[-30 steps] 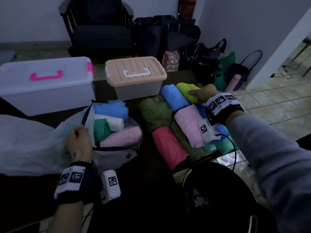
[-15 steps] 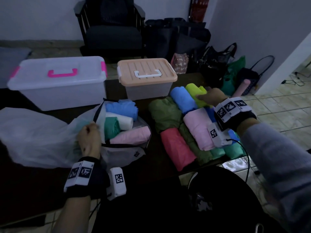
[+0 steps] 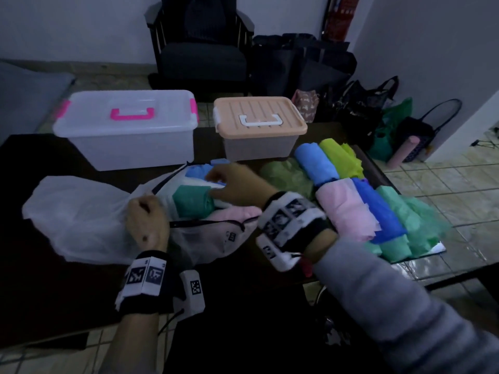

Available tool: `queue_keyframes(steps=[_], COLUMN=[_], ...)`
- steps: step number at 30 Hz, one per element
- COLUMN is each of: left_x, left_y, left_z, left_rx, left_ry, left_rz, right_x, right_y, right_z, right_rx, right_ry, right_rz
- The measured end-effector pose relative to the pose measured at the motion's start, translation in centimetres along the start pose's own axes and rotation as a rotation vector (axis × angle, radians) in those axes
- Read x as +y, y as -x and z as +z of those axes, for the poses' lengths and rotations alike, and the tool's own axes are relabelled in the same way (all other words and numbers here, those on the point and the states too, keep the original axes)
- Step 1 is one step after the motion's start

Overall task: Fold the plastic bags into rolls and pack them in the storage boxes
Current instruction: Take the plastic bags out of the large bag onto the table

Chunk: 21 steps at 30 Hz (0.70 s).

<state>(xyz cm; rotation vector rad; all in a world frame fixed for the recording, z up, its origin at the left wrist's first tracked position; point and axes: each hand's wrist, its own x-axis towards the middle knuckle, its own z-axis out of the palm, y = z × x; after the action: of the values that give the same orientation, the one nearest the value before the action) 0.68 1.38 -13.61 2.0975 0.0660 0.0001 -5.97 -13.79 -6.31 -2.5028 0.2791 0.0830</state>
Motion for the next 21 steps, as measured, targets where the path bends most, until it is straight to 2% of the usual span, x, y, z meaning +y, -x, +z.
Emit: queue_keyframes(steps=[2, 4, 10, 15, 21], left_x=[0.1, 0.2, -0.2, 0.1, 0.1], left_y=[-0.1, -0.1, -0.5, -0.3, -0.5], left_z=[-0.1, -0.4, -0.7, -1.0, -1.1], left_rx=[-0.016, -0.034, -0.074, -0.092, -0.106], left_ry=[-0.008, -0.016, -0.03, -0.028, -0.037], left_rz=[-0.019, -0.025, -0.049, -0.071, -0.095], right_x=[-0.9, -1.5, -1.8, -2.1, -2.9], right_y=[-1.3, -2.5, -3.7, -3.8, -4.0], right_z=[2.3, 4.0, 5.3, 5.7, 6.0], right_rx=[-0.118, -0.175, -0.186, -0.179, -0.141], right_ry=[0.053, 0.136, 0.292, 0.372, 0.358], right_rz=[0.017, 0.047, 0.093, 0.064, 0.029])
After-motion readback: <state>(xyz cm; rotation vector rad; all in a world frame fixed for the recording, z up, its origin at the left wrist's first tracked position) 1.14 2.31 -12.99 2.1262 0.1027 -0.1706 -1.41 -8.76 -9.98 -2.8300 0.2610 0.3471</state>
